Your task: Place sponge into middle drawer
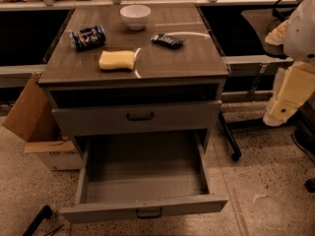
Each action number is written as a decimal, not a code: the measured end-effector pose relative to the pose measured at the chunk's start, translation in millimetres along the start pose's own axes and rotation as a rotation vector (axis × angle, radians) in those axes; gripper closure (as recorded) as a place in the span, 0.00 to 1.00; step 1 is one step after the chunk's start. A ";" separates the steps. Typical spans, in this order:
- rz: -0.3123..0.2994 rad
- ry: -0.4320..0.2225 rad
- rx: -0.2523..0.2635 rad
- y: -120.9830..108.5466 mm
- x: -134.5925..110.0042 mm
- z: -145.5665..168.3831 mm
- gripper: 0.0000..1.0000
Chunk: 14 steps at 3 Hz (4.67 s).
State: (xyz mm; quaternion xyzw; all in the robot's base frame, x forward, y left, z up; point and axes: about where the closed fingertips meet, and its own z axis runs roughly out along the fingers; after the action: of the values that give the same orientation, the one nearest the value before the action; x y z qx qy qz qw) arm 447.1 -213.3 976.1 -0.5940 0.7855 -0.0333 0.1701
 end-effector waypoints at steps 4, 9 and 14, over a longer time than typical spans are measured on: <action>0.235 -0.347 0.031 -60.5 -111.9 78.9 0.00; 0.203 -0.516 0.039 -79.4 -241.8 129.4 0.00; 0.262 -0.695 -0.026 -131.0 -321.6 231.2 0.00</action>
Offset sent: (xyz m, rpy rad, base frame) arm 0.1225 0.1013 -0.0487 0.4038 -0.0300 -0.1284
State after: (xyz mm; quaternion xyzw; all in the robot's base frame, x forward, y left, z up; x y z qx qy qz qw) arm 714.8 86.9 865.3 -0.4663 0.7506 0.2023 0.4221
